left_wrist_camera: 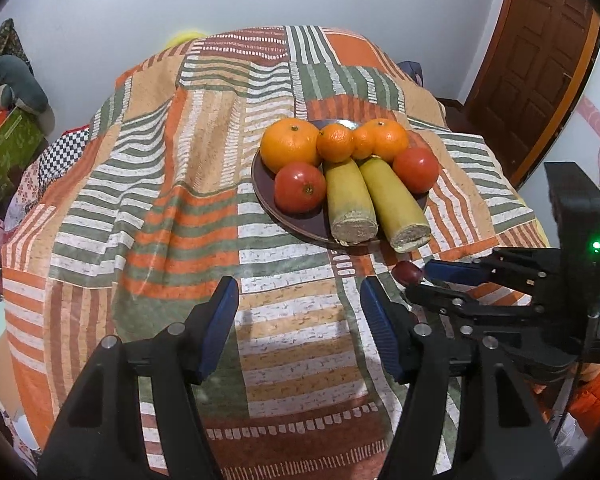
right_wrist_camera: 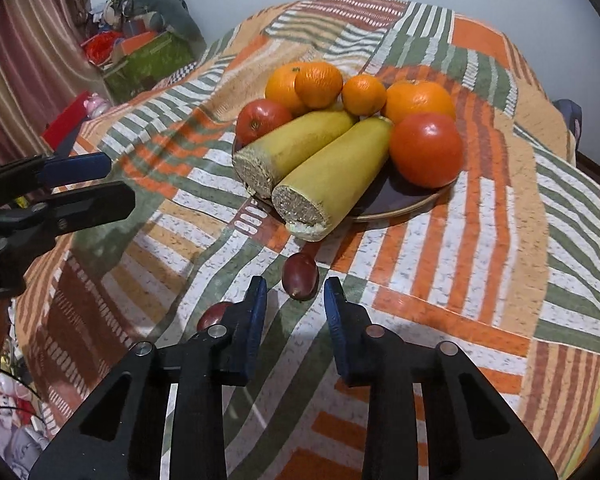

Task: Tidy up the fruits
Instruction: 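Move both tools toward the two dark red plums on the blanket, then close right gripper on a dark red plum while left gripper closes on the other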

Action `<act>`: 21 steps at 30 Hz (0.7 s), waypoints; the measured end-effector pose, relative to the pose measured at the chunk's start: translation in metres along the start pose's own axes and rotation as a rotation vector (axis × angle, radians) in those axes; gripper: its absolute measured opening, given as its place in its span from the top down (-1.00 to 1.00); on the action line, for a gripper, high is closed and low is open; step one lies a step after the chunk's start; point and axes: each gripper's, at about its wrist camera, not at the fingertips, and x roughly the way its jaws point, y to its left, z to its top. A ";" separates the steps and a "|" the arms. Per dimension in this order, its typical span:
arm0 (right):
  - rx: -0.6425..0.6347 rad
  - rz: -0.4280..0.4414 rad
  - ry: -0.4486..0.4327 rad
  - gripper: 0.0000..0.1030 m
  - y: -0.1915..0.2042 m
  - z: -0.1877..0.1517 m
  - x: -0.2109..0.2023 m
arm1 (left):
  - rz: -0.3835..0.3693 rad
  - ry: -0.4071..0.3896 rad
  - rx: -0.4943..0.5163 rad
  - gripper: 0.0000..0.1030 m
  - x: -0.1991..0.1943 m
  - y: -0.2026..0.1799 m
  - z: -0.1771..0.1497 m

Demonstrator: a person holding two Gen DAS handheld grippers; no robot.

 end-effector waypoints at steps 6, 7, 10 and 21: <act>0.000 0.001 -0.005 0.67 0.000 0.001 0.005 | -0.016 0.029 0.014 -0.22 0.010 -0.004 -0.005; 0.002 0.004 -0.006 0.67 -0.001 0.001 0.004 | -0.019 0.033 0.019 -0.22 0.011 -0.005 -0.006; 0.009 0.010 -0.009 0.67 -0.002 0.001 0.001 | -0.031 0.036 0.032 -0.22 0.010 -0.010 -0.007; 0.056 -0.005 -0.085 0.67 -0.021 -0.009 -0.046 | -0.078 0.081 0.078 -0.18 0.014 -0.045 -0.018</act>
